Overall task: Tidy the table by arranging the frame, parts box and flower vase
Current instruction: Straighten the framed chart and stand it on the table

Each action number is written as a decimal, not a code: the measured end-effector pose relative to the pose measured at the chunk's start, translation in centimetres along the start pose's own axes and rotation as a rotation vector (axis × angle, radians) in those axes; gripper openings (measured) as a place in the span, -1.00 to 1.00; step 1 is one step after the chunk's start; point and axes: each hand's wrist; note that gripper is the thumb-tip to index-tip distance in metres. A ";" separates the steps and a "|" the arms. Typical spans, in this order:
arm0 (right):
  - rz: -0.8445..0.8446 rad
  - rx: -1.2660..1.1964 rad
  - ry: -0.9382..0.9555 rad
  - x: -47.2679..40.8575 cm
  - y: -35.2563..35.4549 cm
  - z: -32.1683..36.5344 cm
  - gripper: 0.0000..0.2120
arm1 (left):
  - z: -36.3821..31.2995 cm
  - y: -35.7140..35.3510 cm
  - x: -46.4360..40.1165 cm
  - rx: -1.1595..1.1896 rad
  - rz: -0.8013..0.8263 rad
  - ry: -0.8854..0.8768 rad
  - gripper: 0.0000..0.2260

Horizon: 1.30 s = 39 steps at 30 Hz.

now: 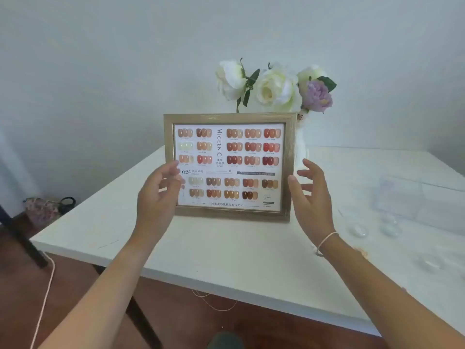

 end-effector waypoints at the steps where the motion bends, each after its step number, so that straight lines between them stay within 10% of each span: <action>1: -0.004 -0.018 -0.034 -0.1 -0.3 0.1 -0.62 | 0.3 0.0 -0.4 -0.001 -0.037 0.008 -0.79; 13: 0.058 -0.089 -0.186 -0.5 -3.5 -3.7 -0.85 | 7.3 -0.5 -3.4 0.124 0.010 0.370 -0.72; 39: 0.095 -0.066 -0.125 -0.5 -5.0 -3.6 -0.90 | 8.9 0.5 -2.9 0.138 0.040 0.273 -0.76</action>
Point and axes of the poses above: each hand's wrist, its own x-axis away from the middle knuckle, its own y-axis out of the back of the hand, z = x × y, and after that the axes turned 2 degrees about -z, right-handed
